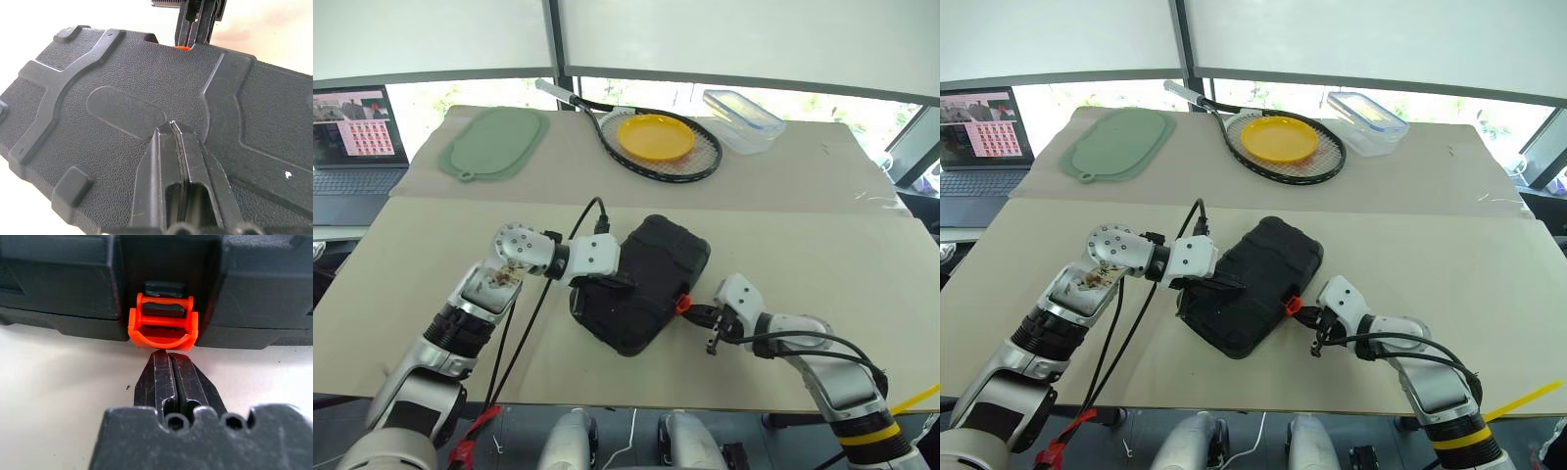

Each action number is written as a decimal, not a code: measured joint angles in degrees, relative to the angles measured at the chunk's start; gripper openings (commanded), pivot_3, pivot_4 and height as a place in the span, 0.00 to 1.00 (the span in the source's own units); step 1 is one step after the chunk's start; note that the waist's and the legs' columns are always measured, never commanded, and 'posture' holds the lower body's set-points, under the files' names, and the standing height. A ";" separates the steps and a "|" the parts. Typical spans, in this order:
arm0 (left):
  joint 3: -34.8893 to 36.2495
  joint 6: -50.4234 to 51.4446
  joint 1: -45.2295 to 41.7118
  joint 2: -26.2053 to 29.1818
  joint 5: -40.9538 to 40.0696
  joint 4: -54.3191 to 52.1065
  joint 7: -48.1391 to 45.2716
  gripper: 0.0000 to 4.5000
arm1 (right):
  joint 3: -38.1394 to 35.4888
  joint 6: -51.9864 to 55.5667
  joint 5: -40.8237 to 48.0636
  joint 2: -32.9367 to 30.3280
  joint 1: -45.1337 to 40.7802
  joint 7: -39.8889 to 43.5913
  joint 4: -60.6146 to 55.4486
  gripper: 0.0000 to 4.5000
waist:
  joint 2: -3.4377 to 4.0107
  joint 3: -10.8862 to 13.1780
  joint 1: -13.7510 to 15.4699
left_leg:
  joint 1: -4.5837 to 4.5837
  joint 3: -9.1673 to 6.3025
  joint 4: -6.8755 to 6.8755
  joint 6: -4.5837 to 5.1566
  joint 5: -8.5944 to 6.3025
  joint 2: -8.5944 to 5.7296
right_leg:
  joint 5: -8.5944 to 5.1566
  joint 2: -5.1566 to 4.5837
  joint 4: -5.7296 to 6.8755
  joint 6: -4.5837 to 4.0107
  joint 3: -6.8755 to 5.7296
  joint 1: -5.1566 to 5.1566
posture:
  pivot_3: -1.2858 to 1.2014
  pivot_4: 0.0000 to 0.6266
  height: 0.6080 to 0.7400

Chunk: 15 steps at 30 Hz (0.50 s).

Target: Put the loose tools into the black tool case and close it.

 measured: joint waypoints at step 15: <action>-0.21 -1.11 -0.21 -0.67 0.67 1.40 0.09 0.00 | -3.03 4.56 4.68 -1.16 1.51 1.43 -8.67 0.01 | 0.00 0.00 -1.01 | 0.00 -0.01 -0.07 0.00 0.00 0.06 | -0.04 0.05 0.02 -0.08 0.00 -0.05 | 0.52 0.24 0.99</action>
